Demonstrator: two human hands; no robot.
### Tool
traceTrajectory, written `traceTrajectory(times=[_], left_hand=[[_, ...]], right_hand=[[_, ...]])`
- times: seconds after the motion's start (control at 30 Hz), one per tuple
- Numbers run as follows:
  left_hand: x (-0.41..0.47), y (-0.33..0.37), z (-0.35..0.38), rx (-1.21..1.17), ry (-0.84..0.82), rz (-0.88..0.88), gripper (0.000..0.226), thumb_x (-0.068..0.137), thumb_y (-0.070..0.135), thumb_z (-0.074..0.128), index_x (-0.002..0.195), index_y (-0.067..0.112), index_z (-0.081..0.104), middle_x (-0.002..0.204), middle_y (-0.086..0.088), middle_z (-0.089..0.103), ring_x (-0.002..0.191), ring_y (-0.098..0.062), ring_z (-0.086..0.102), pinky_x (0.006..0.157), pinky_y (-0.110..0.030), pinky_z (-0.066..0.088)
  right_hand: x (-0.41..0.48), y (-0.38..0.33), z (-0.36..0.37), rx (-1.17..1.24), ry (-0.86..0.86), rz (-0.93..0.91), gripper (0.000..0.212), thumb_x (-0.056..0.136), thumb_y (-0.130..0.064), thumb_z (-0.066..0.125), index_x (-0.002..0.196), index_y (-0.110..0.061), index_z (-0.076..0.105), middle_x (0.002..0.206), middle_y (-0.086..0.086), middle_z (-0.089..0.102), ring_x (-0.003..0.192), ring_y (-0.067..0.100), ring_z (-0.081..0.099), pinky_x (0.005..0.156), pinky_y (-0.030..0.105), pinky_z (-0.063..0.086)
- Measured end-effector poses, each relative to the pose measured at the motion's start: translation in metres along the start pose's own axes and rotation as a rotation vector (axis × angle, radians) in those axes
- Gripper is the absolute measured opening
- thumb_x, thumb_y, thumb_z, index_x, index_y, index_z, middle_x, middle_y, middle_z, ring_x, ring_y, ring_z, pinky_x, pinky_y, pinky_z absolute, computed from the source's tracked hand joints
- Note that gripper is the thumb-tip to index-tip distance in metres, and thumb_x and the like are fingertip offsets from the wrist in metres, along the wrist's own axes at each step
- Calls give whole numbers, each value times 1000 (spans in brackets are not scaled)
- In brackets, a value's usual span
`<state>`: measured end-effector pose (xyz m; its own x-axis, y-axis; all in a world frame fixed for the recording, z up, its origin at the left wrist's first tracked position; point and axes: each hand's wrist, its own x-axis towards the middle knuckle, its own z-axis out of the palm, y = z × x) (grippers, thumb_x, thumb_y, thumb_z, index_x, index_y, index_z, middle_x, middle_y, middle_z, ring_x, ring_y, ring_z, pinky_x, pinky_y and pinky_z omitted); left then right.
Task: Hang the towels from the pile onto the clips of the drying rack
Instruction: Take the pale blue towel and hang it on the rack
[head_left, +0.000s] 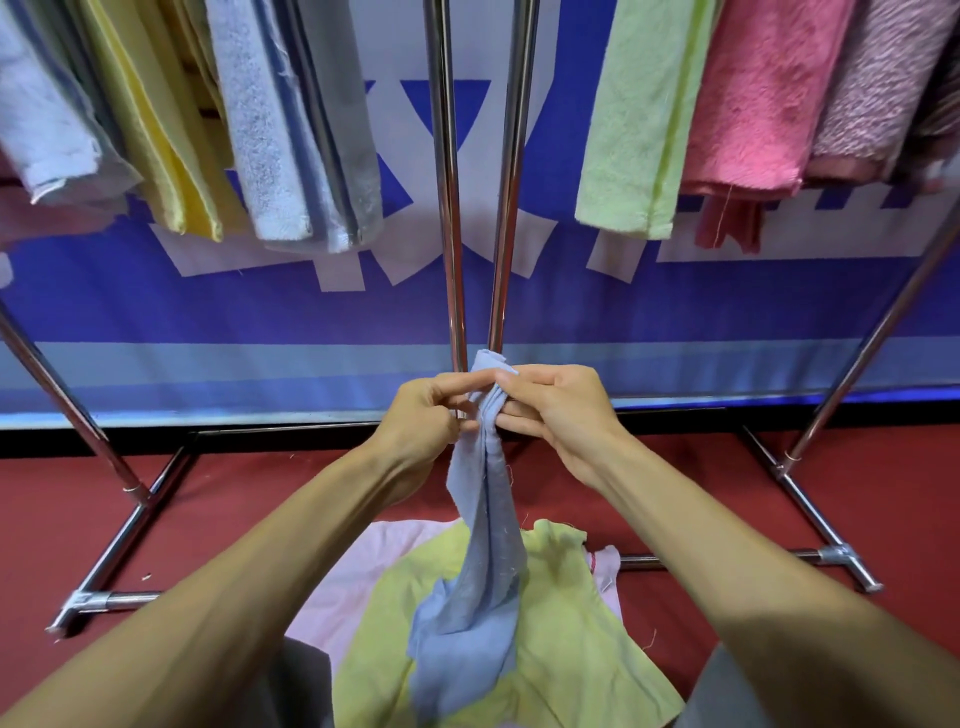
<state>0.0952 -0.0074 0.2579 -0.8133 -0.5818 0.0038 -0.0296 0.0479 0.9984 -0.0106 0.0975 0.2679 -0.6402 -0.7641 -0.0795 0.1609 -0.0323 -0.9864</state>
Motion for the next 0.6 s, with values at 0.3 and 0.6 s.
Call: traceTrajectory(times=[0.3, 0.6], left_hand=[[-2, 9, -8, 34, 89, 120, 66, 72, -24, 55, 115, 26, 65, 102, 2, 56, 88, -9, 52, 71, -14, 48], [-8, 20, -19, 31, -184, 110, 44, 79, 13, 73, 122, 12, 62, 119, -3, 68, 115, -18, 61, 98, -33, 45]], right_hand=[[-2, -13, -3, -78, 6, -43, 19, 92, -3, 53, 102, 0, 70, 86, 16, 66, 76, 18, 66, 74, 28, 59], [-10, -37, -15, 0, -61, -151, 28, 85, -1, 44, 79, -12, 69, 73, 4, 63, 71, 16, 58, 69, 31, 46]])
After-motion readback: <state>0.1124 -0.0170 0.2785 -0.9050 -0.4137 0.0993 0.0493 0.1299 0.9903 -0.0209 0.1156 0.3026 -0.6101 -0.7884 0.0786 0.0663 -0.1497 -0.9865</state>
